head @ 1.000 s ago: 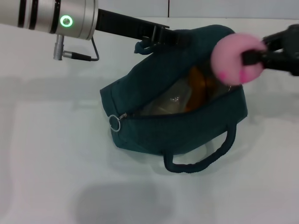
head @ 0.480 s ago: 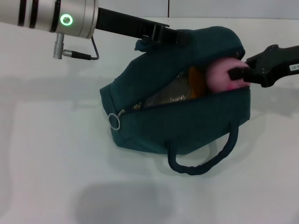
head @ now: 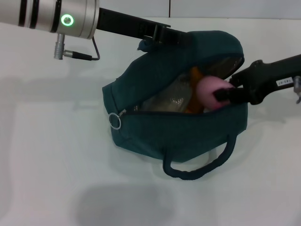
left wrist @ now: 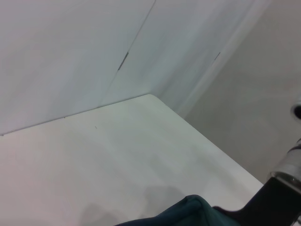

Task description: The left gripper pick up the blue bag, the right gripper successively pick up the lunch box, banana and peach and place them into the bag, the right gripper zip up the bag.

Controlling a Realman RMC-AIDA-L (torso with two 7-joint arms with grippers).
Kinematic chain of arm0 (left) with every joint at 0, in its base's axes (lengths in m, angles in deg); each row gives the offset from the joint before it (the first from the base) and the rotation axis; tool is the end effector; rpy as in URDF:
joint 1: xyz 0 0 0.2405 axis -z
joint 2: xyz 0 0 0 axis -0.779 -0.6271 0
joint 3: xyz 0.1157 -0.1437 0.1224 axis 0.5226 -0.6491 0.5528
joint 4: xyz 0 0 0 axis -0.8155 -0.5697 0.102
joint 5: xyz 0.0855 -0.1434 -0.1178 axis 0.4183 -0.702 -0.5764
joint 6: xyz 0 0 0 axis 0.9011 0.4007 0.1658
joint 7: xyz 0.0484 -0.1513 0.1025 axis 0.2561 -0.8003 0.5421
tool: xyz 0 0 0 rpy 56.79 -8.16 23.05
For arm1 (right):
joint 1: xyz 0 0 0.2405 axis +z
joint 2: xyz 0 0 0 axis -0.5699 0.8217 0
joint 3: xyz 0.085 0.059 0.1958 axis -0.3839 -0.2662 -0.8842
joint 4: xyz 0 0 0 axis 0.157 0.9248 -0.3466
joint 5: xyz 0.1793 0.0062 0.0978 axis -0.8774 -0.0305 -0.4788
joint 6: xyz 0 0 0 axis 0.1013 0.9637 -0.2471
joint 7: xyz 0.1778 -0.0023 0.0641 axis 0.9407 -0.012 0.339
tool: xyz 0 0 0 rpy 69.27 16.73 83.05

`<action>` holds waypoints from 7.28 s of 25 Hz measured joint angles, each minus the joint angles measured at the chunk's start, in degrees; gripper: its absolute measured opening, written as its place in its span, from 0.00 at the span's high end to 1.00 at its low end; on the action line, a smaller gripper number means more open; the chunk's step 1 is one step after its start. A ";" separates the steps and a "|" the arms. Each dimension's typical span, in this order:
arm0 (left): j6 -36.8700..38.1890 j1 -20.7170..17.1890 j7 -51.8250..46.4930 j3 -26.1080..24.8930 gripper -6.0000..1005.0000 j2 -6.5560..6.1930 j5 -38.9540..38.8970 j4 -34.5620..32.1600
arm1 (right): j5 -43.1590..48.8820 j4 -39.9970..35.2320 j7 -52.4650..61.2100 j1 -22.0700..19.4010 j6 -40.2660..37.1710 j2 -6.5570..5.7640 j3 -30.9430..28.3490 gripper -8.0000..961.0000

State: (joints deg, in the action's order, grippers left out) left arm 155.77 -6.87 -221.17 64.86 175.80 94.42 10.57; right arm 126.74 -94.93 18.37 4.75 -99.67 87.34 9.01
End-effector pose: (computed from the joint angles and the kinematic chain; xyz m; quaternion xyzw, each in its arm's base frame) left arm -0.0732 0.3719 -0.0149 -0.9202 -0.3430 -0.1860 0.0309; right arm 0.1476 0.3597 -0.0047 -0.9762 0.1834 0.0925 0.0689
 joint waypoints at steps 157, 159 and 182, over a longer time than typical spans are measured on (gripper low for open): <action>5.11 -11.88 19.80 2.11 0.93 0.25 -23.90 27.66 | -12.59 -1.88 3.36 -7.77 -8.55 -4.67 -13.74 0.87; 5.07 -11.71 19.80 2.11 0.93 0.25 -23.83 27.67 | -13.08 -1.89 3.33 -8.09 -8.53 -4.84 -14.21 0.84; 2.97 -11.47 19.80 1.77 0.93 -0.15 -22.77 27.26 | -35.88 -3.45 -10.66 -16.98 -30.45 -4.66 -19.30 0.38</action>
State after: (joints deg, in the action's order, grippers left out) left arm 158.75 -18.34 -201.37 66.63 175.64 71.64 37.82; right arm 90.86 -98.39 7.71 -12.23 -130.12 82.68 -10.29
